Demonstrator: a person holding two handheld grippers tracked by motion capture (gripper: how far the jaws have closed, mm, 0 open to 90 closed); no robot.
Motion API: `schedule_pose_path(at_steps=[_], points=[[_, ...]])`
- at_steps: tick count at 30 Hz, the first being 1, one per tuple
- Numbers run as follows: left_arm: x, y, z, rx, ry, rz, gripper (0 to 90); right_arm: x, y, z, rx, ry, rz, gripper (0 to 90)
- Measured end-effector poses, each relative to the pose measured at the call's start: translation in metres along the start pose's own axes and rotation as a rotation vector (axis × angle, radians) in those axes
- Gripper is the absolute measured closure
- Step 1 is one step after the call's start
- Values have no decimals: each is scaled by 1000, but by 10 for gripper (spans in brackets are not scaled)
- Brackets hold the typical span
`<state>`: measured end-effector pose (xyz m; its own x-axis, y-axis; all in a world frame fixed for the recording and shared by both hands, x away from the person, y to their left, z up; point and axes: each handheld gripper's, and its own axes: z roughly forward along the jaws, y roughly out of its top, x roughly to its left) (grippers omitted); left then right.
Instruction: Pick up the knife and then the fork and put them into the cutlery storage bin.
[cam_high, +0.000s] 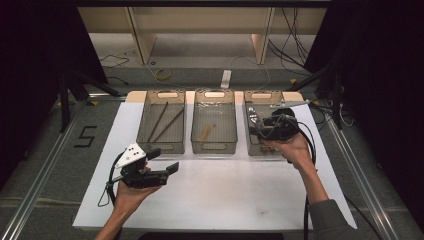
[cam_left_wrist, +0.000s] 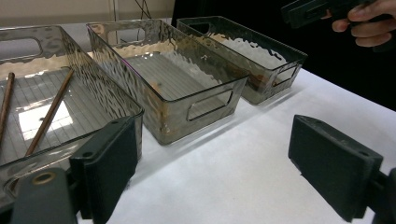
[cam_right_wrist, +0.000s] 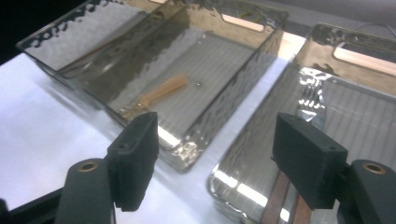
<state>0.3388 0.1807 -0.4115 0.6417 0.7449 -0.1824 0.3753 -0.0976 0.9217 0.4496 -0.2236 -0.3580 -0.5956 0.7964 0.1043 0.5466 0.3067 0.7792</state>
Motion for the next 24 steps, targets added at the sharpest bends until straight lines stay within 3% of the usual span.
schedule_pose_path(at_steps=[10,13,24], points=[[0,0,0,6,-5,6,151,14,-9,-6,-39,15,-21,295],[1,0,0,10,-7,4,151,16,-13,-7,-57,48,-8,285],[0,-1,2,20,-14,2,151,29,-22,-18,-136,87,-23,258]])
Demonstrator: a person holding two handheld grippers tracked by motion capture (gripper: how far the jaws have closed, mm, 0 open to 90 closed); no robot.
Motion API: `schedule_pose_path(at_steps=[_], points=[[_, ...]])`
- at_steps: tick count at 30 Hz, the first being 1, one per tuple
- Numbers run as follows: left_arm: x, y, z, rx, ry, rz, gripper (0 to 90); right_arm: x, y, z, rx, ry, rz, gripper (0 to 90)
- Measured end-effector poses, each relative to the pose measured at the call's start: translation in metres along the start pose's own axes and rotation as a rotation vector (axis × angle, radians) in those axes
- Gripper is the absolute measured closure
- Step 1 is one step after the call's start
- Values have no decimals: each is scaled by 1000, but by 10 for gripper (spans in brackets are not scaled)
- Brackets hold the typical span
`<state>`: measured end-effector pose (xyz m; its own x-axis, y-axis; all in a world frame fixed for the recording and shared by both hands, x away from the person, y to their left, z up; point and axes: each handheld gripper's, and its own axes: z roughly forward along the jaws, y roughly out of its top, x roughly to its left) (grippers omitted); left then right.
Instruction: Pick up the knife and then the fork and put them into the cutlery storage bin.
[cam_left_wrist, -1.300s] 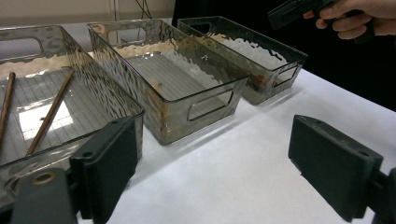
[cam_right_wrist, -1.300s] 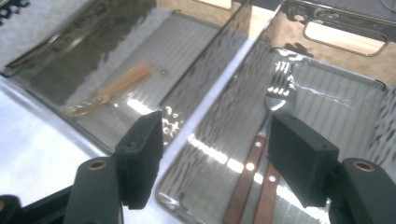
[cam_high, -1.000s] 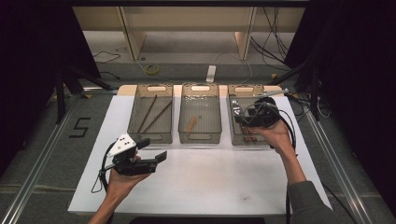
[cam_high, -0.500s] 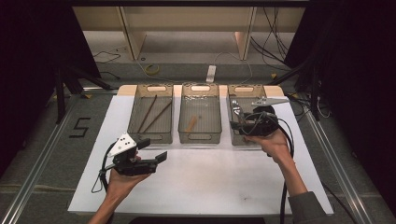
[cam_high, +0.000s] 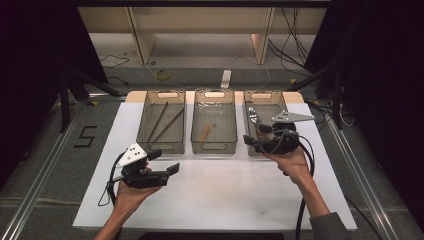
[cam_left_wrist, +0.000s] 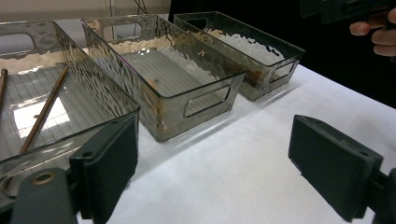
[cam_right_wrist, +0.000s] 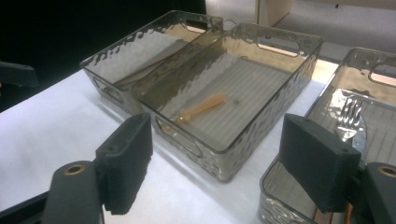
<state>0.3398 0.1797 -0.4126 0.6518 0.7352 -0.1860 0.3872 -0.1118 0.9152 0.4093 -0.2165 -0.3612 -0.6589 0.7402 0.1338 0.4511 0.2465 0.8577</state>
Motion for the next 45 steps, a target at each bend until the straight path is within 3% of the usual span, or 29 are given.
schedule_pose_path(at_steps=[15,45], points=[[-1,-1,1,10,-11,3,151,14,-26,-7,-46,41,-15,243],[-1,-1,3,29,-43,-9,147,31,-83,-28,-109,56,2,230]])
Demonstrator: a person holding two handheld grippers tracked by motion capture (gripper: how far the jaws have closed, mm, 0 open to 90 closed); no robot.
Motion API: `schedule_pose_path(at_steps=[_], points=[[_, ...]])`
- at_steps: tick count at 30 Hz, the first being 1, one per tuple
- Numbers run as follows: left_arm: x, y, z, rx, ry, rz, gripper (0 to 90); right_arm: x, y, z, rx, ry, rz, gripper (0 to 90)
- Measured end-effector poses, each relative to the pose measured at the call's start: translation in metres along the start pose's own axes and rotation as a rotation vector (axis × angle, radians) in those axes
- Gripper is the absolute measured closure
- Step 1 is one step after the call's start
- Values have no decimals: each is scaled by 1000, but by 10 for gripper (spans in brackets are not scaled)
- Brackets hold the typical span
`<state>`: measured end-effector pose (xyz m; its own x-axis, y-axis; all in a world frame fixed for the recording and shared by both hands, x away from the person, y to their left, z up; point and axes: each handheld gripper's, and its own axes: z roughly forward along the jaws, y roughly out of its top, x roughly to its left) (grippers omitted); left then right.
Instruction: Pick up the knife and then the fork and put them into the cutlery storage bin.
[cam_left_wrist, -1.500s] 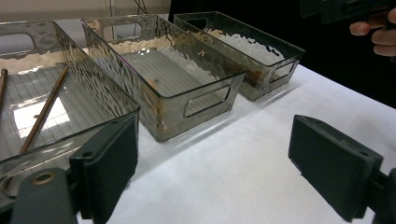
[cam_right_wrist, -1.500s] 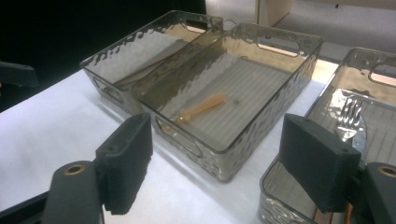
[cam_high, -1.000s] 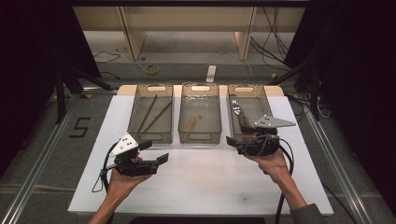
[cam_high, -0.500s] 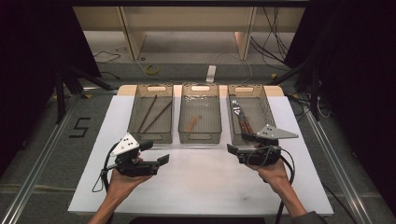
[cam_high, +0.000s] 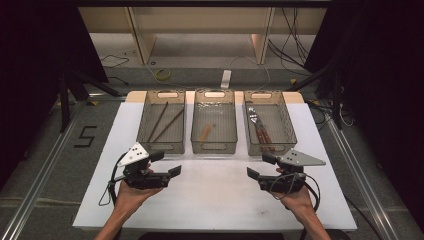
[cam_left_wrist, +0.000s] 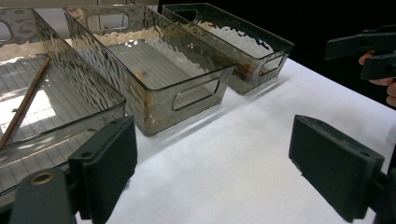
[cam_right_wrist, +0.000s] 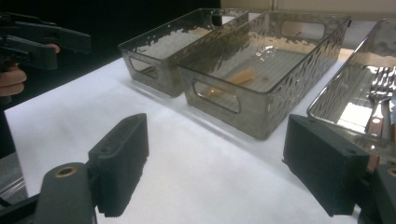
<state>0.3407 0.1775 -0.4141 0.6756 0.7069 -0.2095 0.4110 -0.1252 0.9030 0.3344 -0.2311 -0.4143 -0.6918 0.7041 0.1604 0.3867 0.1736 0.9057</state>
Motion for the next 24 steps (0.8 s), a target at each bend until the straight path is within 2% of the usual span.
schedule_pose_path(at_steps=[9,17,24], points=[[0,0,0,7,-12,2,147,2,-10,-3,11,1,-8,219],[0,0,0,3,-26,-18,147,3,-16,-6,20,-29,-10,208],[0,0,0,4,-29,-18,147,2,-20,-9,20,-36,1,206]])
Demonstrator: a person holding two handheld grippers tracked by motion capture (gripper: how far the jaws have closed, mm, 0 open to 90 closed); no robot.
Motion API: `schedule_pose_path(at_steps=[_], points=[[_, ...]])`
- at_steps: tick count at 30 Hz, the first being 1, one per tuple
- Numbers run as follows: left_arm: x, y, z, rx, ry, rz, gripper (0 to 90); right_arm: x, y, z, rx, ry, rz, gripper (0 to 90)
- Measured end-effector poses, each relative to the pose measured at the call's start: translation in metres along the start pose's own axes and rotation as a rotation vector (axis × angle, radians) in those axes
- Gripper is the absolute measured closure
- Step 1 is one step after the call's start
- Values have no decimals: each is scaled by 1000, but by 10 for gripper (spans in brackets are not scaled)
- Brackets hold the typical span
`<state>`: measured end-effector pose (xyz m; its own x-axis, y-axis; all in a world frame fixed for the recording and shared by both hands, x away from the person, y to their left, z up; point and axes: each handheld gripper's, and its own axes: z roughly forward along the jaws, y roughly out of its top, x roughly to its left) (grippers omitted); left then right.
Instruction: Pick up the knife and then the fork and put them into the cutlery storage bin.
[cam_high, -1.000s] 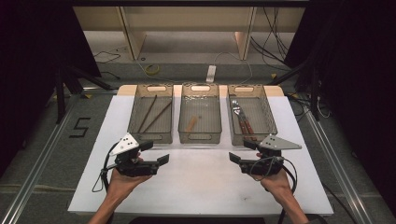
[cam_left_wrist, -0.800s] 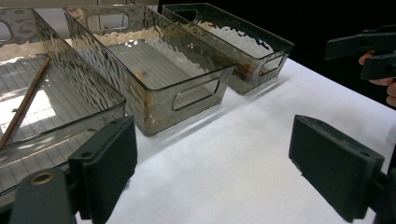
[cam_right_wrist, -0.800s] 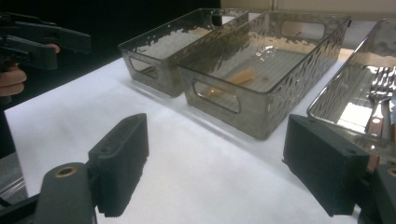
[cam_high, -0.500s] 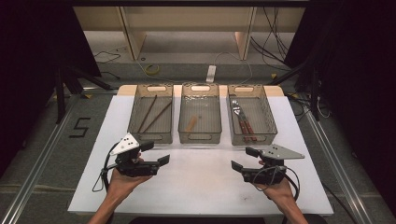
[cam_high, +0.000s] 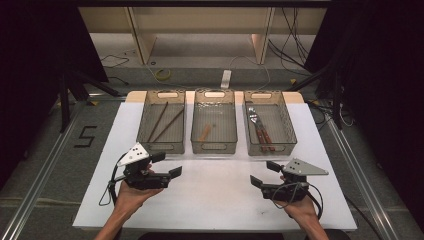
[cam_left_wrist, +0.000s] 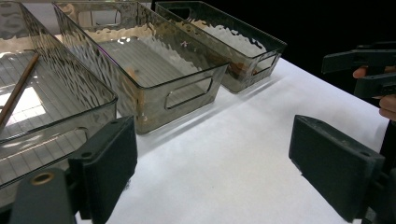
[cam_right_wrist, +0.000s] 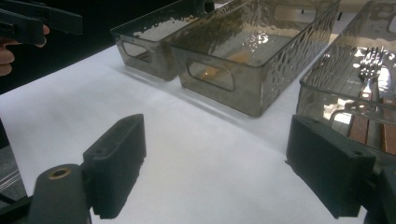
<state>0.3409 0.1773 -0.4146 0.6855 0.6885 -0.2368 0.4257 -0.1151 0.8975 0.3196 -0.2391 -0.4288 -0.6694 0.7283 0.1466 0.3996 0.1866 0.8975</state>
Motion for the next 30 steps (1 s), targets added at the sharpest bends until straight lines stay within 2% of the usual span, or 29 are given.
schedule_pose_path(at_steps=[30], points=[[0,0,0,0,2,3,147,-1,0,-1,3,-13,-5,196]])
